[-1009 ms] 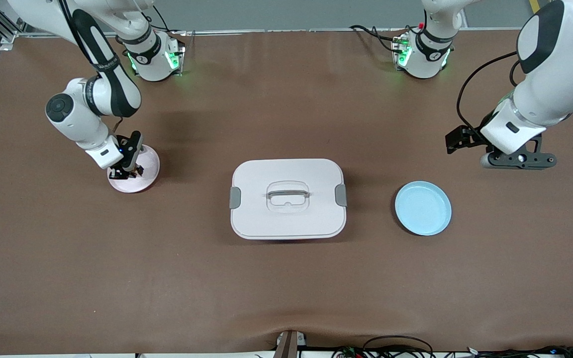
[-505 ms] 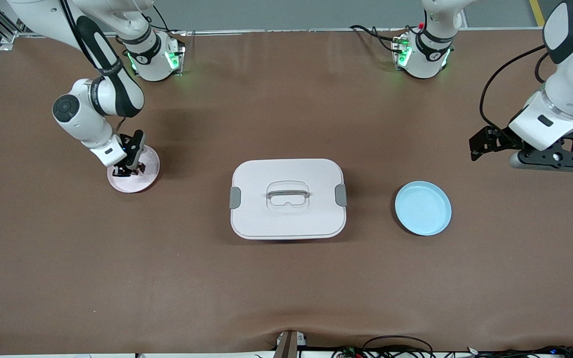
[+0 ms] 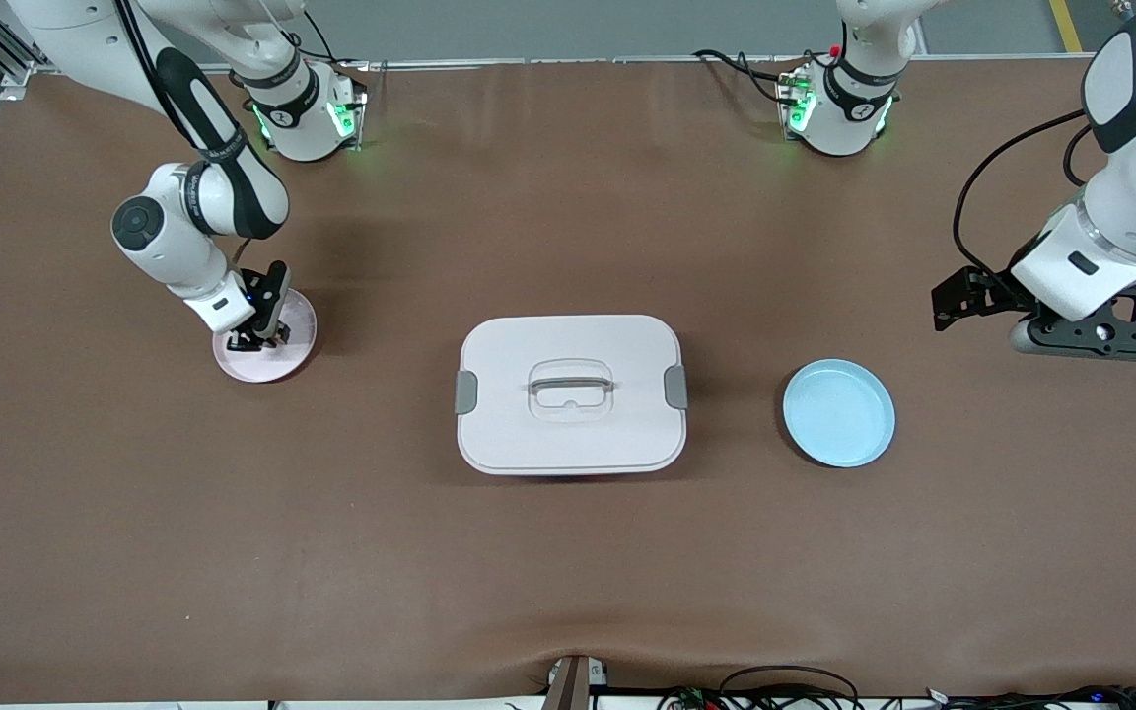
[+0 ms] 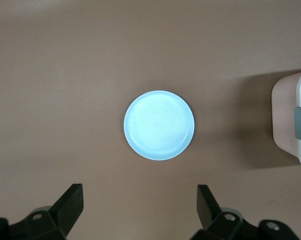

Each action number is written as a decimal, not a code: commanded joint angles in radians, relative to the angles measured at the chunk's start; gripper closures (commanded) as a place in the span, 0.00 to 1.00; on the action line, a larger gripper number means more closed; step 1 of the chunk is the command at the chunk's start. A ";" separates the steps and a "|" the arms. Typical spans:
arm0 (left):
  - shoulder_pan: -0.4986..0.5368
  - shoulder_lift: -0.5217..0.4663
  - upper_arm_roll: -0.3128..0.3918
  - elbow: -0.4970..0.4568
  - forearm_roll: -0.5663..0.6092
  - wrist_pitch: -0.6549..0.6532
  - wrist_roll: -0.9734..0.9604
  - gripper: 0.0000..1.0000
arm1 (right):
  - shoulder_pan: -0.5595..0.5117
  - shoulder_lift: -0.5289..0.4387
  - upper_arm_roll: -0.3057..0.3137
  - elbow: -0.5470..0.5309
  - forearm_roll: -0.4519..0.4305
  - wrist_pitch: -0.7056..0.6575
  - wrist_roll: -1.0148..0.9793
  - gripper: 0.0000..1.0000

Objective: Transfer orange switch to right arm and place
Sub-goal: 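Lower the switch onto the pink plate and open the right gripper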

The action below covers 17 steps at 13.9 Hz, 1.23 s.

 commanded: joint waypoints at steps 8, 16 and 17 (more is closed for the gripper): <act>-0.335 0.001 0.339 0.059 0.019 -0.027 0.013 0.00 | -0.024 -0.069 0.011 0.298 -0.008 -0.576 -0.003 0.00; -0.468 0.001 0.496 0.059 0.007 -0.029 0.018 0.00 | -0.033 -0.066 0.003 0.631 -0.040 -0.918 0.166 0.00; -0.465 0.003 0.496 0.059 0.005 -0.029 0.021 0.00 | -0.033 -0.066 0.003 0.675 -0.072 -0.970 0.260 0.00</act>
